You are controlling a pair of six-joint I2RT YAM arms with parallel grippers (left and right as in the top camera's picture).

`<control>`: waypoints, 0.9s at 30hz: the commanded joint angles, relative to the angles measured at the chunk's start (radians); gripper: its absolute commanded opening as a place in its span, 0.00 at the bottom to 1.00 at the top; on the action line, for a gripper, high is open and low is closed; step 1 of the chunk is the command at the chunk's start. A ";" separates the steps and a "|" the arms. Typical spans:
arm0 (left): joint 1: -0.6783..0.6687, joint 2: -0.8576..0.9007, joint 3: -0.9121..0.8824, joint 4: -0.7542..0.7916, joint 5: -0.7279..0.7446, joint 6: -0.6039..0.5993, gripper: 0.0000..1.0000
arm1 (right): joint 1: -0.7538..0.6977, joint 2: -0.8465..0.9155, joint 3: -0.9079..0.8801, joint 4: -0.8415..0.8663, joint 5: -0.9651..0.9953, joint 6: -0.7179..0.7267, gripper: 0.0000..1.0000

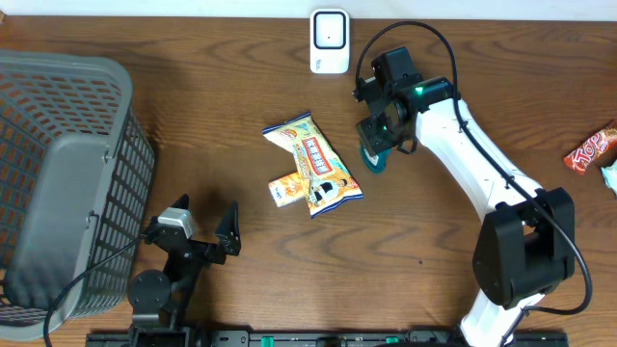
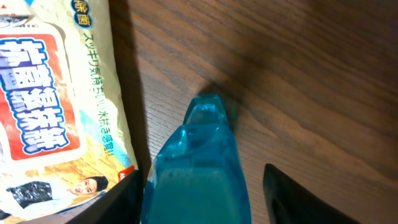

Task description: Scan the item barcode

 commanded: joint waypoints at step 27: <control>-0.004 -0.005 -0.018 -0.031 0.004 -0.002 0.98 | 0.018 -0.372 0.222 -0.378 0.034 0.432 0.99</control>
